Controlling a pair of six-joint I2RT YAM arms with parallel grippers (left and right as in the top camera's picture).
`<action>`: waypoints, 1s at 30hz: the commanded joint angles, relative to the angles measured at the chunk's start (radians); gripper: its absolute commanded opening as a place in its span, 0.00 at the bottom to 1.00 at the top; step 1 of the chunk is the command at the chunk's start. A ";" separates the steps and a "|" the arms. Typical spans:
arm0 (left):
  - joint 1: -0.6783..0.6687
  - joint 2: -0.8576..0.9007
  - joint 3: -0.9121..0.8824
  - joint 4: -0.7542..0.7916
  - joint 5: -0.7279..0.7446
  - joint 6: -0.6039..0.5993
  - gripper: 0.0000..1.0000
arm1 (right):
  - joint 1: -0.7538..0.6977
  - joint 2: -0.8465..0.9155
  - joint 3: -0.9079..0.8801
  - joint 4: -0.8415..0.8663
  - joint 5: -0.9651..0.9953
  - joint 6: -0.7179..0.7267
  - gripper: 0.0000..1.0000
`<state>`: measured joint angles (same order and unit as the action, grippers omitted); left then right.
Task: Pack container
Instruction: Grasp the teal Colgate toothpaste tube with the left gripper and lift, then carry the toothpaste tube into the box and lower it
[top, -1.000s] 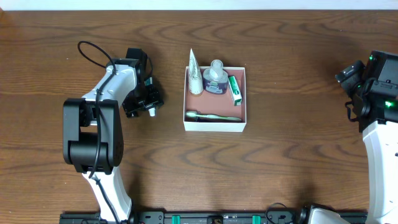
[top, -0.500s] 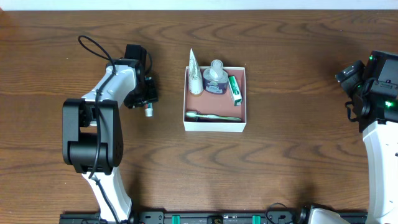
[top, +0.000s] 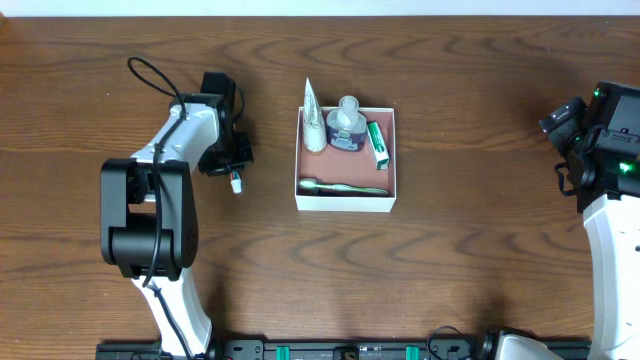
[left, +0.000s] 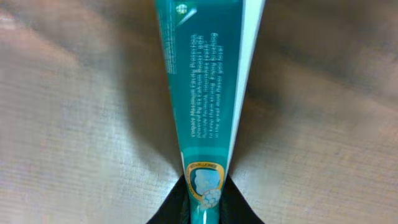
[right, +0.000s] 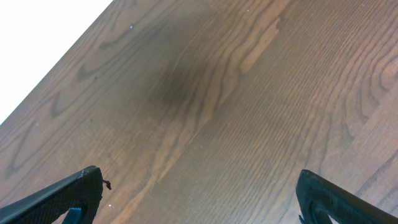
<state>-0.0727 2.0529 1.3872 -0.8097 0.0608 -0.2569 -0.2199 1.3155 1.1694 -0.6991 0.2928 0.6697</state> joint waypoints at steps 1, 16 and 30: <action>0.004 0.038 0.027 -0.067 0.006 0.022 0.11 | -0.006 0.001 0.010 -0.001 0.021 -0.001 0.99; -0.010 -0.239 0.323 -0.365 0.011 0.081 0.11 | -0.006 0.001 0.010 -0.001 0.021 -0.001 0.99; -0.373 -0.555 0.324 -0.332 0.095 0.472 0.11 | -0.006 0.001 0.010 -0.001 0.021 -0.001 0.99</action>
<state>-0.3599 1.5120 1.6970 -1.1435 0.1333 0.0383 -0.2199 1.3155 1.1694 -0.6987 0.2928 0.6697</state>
